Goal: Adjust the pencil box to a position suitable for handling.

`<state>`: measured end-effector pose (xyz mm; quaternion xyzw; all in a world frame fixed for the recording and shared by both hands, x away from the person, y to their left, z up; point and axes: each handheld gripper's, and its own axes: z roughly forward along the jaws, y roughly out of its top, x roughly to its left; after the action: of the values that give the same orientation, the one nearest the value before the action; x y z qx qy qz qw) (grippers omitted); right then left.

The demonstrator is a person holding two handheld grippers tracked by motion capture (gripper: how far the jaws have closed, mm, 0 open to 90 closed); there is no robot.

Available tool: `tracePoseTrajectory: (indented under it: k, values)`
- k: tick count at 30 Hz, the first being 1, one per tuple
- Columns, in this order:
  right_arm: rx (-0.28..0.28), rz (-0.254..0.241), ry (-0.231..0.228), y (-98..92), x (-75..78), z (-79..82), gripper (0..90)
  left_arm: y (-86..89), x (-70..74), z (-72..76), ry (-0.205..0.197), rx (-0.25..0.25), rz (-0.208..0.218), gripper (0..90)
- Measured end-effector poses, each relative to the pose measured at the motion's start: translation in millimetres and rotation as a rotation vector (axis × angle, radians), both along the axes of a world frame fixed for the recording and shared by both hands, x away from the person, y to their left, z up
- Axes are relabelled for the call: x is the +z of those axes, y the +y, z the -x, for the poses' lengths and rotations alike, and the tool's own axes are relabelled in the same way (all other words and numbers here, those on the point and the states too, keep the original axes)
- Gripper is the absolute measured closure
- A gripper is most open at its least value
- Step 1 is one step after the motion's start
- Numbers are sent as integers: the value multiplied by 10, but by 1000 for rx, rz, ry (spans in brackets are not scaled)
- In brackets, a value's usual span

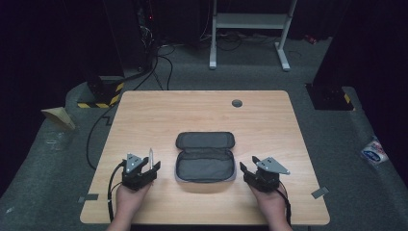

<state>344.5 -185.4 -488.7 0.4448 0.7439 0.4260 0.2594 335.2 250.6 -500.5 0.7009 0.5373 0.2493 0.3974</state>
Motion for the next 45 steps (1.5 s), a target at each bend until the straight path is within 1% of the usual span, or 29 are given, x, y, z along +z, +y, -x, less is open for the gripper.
tracePoseTrajectory:
  k: [1,2,3,5,7,8,9,11,14,15,17,18,21,24,26,29,33,34,41,45]
  values:
    - [-6,12,15,-41,-31,1,418,27,-34,-25,22,14,-8,454]
    - [-10,30,23,-88,-67,7,412,50,-64,-38,39,24,-11,454]
    - [-21,38,28,-136,-106,18,408,70,-82,-48,49,30,-15,454]
    - [-57,28,50,-227,-171,33,394,89,-87,-63,57,33,-20,452]
    - [-79,52,66,-274,-225,22,388,91,-85,-70,54,24,-30,461]
    - [-79,55,84,-291,-244,3,378,87,-90,-73,66,25,-28,467]
    - [-82,52,103,-300,-261,-10,370,88,-100,-80,71,27,-29,467]
    - [-88,68,119,-315,-289,-29,370,88,-121,-85,86,25,-32,471]
    - [-86,86,129,-337,-312,-43,370,80,-160,-122,117,22,-35,504]
    - [-87,87,131,-344,-317,-41,372,79,-174,-137,129,24,-42,532]
    - [-85,83,141,-354,-326,-44,375,83,-197,-161,150,27,-42,566]
    - [-83,85,142,-356,-326,-46,376,79,-204,-161,149,29,-35,582]
    - [-77,93,150,-343,-328,-47,379,76,-202,-155,150,27,-43,619]
    - [-69,103,161,-328,-332,-52,386,69,-204,-146,146,25,-55,728]
    - [-63,111,170,-319,-335,-59,386,75,-204,-149,144,24,-59,733]
    - [-62,110,183,-319,-338,-68,387,78,-206,-146,141,21,-68,768]
    - [-63,112,185,-315,-340,-68,394,75,-205,-144,142,17,-68,775]
    - [-61,116,183,-316,-340,-70,395,76,-201,-147,142,10,-75,777]
    - [-59,115,189,-309,-341,-68,401,74,-203,-147,143,-5,-69,778]
    - [-57,113,192,-307,-341,-67,399,86,-211,-155,136,-10,-64,773]
